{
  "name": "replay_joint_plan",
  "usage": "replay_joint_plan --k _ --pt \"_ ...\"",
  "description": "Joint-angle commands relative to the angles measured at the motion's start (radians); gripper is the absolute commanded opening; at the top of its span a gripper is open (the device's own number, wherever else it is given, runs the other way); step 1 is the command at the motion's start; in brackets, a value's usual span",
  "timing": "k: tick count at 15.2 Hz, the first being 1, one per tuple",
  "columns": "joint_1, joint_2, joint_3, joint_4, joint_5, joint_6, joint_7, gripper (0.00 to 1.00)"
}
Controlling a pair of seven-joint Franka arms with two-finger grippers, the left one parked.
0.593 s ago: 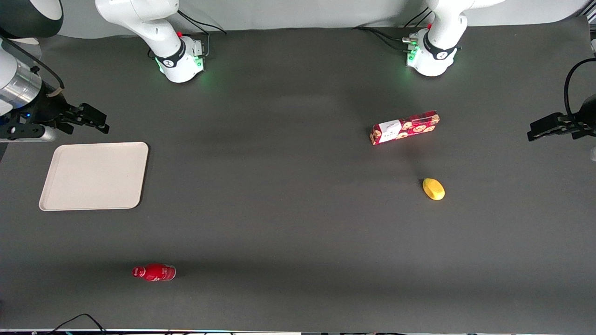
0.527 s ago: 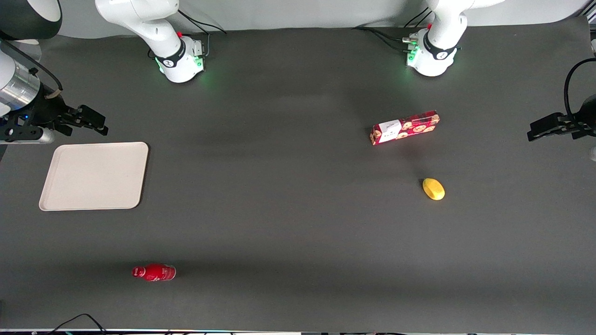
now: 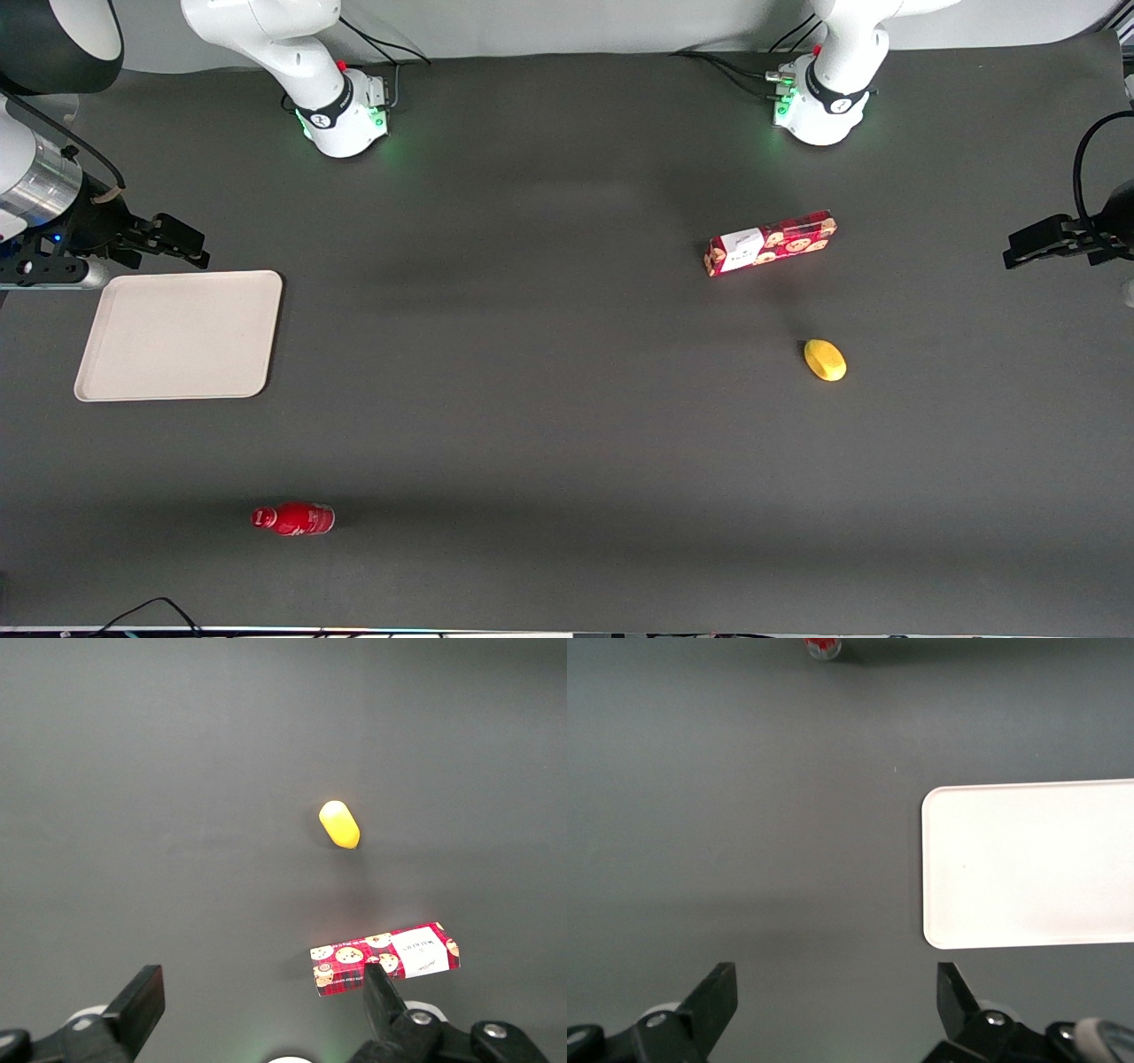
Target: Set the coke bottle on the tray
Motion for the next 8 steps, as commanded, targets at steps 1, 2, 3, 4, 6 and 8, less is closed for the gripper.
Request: replay_joint_plan --k 1,2,3,4,6,8 --pt "0.013 -0.027 0.012 0.042 -0.01 -0.037 0.021 1.0" --pt "0.01 -0.036 0.012 0.045 -0.01 -0.063 0.013 1.0" --pt "0.01 -0.044 0.012 0.049 -0.01 -0.074 0.011 1.0" --pt "0.01 -0.05 0.012 0.054 -0.01 -0.088 0.011 1.0" --pt "0.013 -0.047 0.013 0.078 -0.01 -0.114 0.014 1.0" --pt "0.015 -0.048 0.013 0.088 -0.01 -0.119 0.013 1.0"
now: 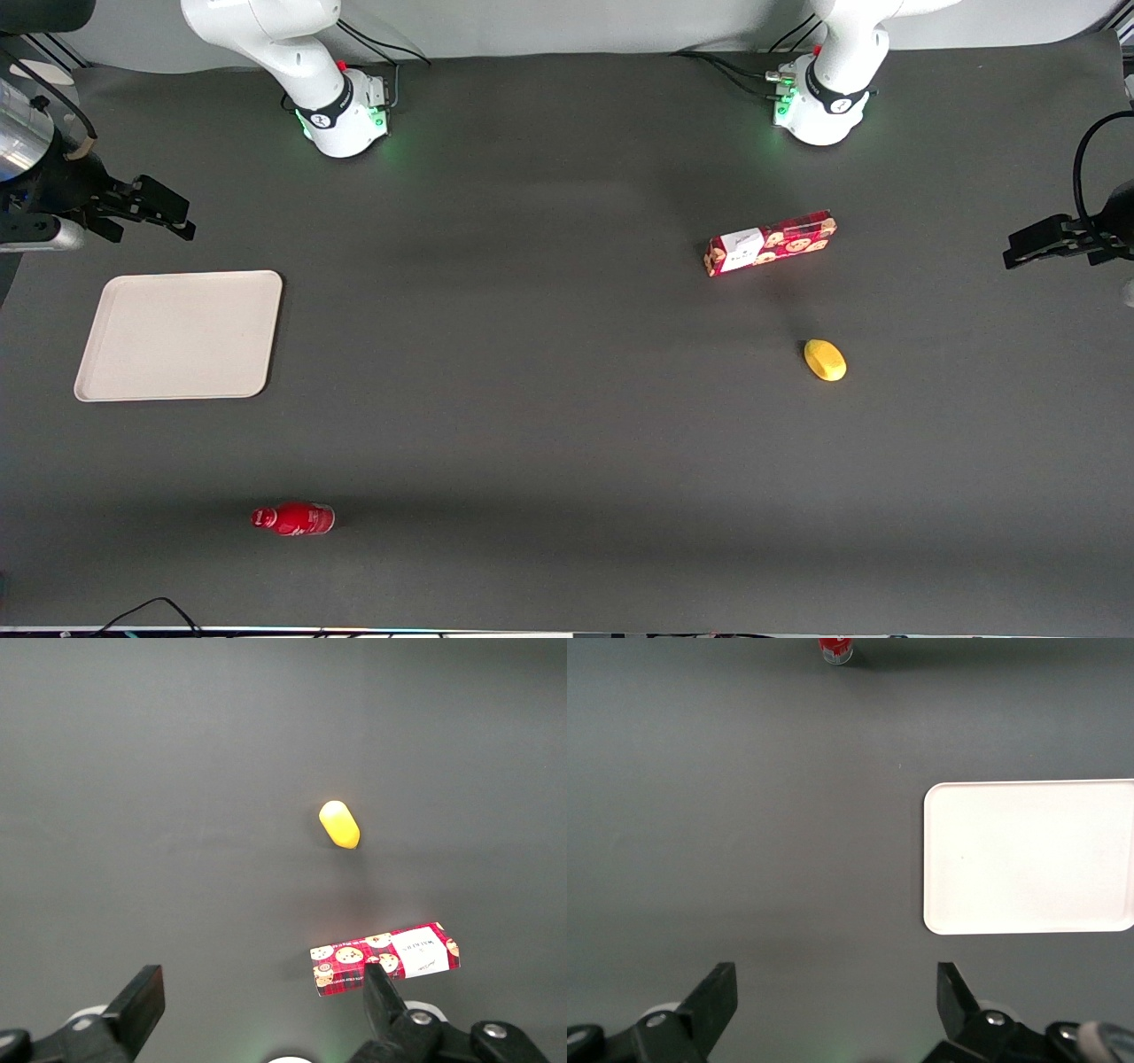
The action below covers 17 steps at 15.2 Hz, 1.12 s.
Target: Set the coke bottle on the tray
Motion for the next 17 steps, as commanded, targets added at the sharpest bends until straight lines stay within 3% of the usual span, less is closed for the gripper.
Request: replay_joint_plan --k 1,10,17 --pt "0.007 0.0 0.003 0.036 -0.01 -0.027 0.013 1.0" --pt "-0.007 0.021 0.001 0.068 -0.011 -0.028 0.01 1.0" --pt "-0.01 0.441 -0.016 0.533 -0.016 -0.019 -0.07 1.0"
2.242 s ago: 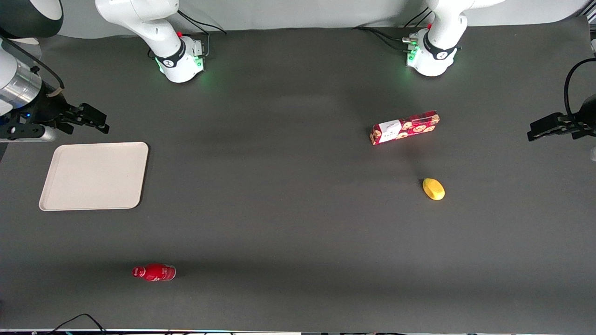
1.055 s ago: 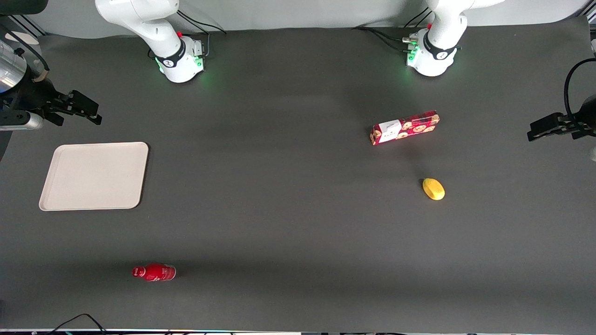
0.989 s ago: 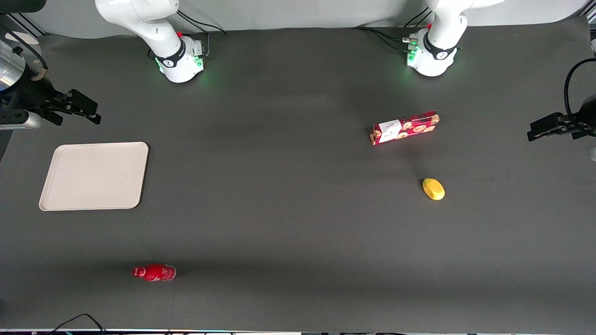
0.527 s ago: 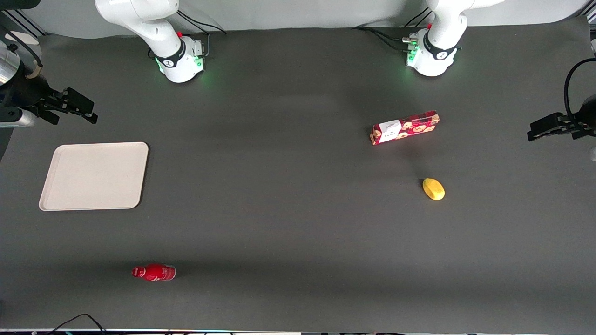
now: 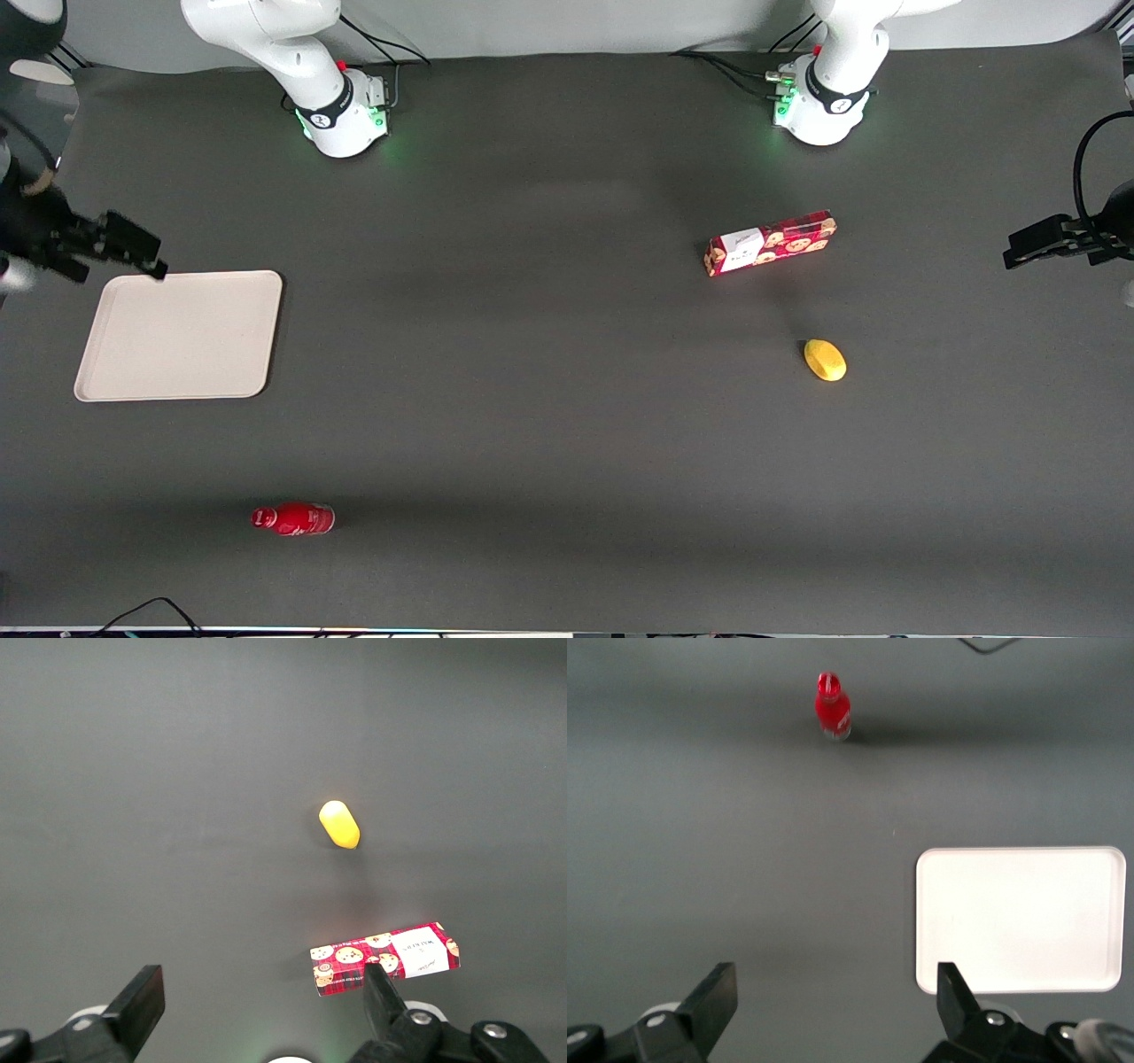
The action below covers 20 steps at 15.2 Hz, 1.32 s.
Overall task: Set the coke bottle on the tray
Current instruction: 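Move the open right gripper down over the red Coca-Cola bottle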
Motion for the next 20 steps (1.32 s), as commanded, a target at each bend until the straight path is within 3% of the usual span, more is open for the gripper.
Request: replay_joint_plan --k 1,10,14,20 --pt "-0.004 0.3 -0.021 0.318 -0.011 -0.005 -0.048 1.0" --pt "0.007 0.524 -0.044 0.365 0.004 0.385 -0.029 1.0" --pt "0.01 0.622 -0.041 0.347 0.102 0.57 -0.029 1.0" --pt "0.01 0.685 -0.037 0.291 0.127 0.678 -0.029 1.0"
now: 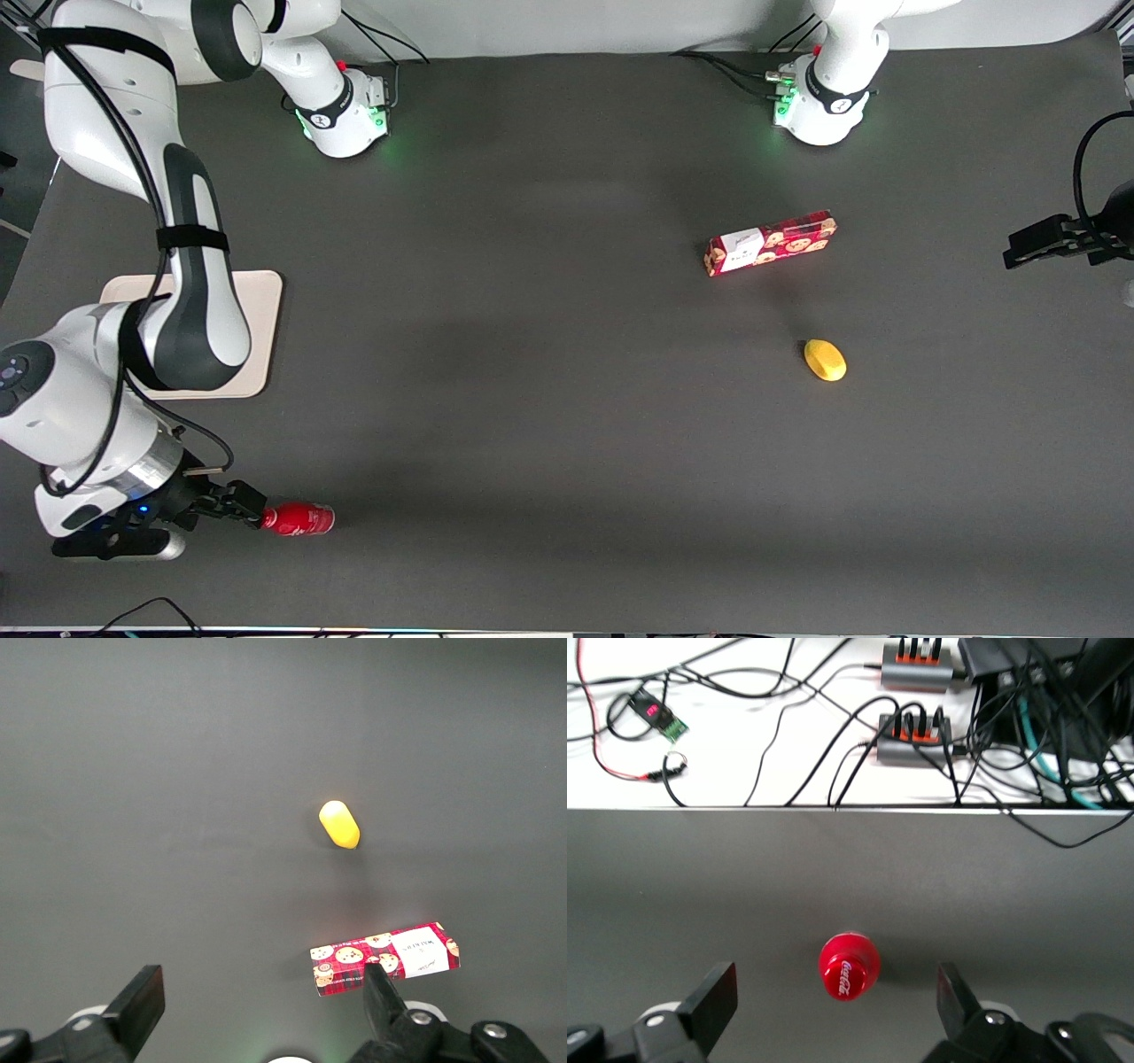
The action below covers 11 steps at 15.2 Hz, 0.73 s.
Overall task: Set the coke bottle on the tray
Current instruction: 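Move the open right gripper down over the red Coca-Cola bottle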
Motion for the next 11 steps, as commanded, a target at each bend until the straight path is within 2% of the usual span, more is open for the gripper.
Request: replay_joint_plan --k 1,3,6,8,9,11 --pt "0.001 0.026 -0.001 -0.029 0.036 0.071 -0.004 1.0" --pt "0.003 0.045 -0.003 -0.052 0.036 0.131 -0.003 1.0" --pt "-0.002 0.059 -0.001 -0.065 0.038 0.136 -0.001 1.0" --pt "0.001 0.059 -0.001 -0.07 0.038 0.137 -0.001 0.96" --pt "-0.002 0.059 -0.001 -0.073 0.038 0.137 -0.001 0.92" --pt "0.001 0.059 -0.001 -0.085 0.038 0.145 -0.001 0.76"
